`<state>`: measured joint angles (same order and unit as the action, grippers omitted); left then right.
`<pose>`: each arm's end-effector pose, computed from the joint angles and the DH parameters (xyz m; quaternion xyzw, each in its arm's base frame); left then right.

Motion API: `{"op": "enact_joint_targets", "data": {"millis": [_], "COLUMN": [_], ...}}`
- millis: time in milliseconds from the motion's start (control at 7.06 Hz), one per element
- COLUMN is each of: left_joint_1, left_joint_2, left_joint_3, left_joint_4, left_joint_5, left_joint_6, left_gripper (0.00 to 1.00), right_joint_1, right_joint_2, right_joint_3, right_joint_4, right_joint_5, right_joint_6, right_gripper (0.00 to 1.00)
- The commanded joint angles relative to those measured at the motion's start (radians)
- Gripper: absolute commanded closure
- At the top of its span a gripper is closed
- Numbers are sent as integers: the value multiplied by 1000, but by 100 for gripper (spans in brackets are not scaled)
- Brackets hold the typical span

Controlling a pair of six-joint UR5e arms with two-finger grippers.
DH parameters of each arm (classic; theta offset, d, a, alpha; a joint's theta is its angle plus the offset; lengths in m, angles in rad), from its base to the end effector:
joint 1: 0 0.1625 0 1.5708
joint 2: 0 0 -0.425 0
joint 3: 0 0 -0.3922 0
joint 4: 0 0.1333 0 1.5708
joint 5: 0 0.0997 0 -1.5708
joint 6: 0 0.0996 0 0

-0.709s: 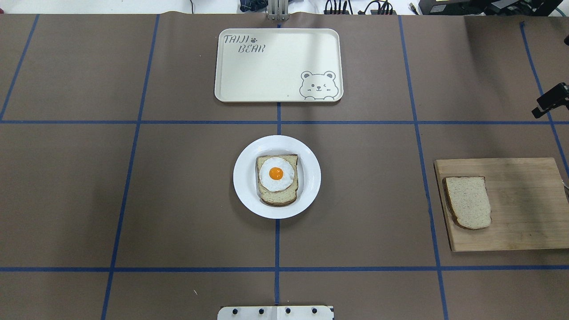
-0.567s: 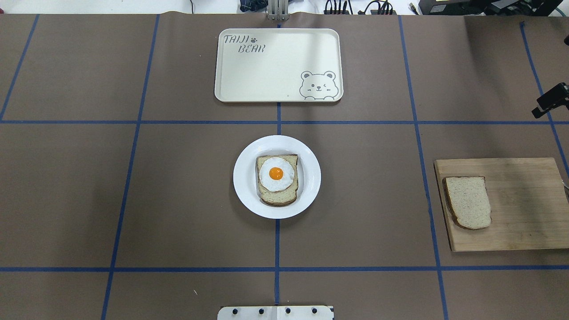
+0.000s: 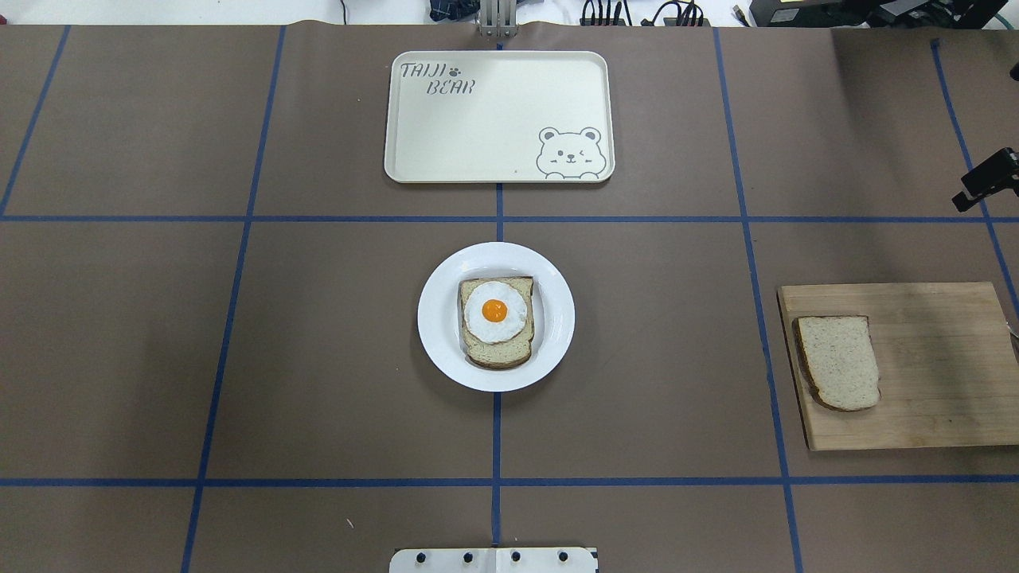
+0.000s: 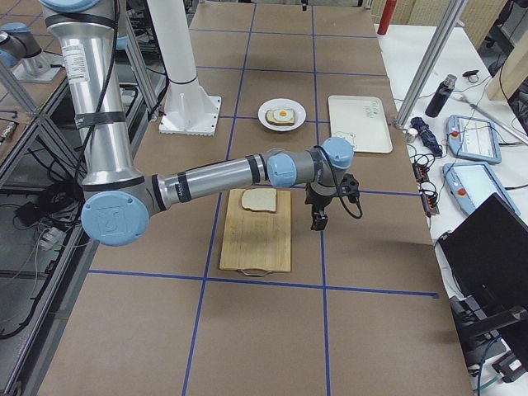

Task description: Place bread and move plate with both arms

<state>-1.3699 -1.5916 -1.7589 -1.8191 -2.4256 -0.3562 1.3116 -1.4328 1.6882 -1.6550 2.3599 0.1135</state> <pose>0.0449 -0.5122 0.5207 0.0873 0.4449 0.0249 0.8910 -0.0800 -0.5459 0.5365 0.0066 -0.3910 -0.0997 0.9150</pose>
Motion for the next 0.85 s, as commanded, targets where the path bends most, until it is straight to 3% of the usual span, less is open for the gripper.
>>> {"op": "enact_joint_targets", "data": {"millis": [0, 567, 709], "left_joint_1": [2, 3, 3], "left_joint_2": [1, -7, -7], "left_joint_3": [2, -2, -2], "left_joint_4": [-2, -2, -2], "left_joint_5": [0, 0, 0], "left_joint_6": [0, 3, 2], "left_gripper": [2, 2, 2], "right_joint_1": [0, -17, -43], "right_joint_2": [0, -12, -75], "right_joint_3": [1, 4, -1], "right_joint_4": [0, 27, 176], "right_joint_5": [-1, 1, 1], "right_joint_6": [0, 0, 76], "right_gripper": [0, 0, 0]}}
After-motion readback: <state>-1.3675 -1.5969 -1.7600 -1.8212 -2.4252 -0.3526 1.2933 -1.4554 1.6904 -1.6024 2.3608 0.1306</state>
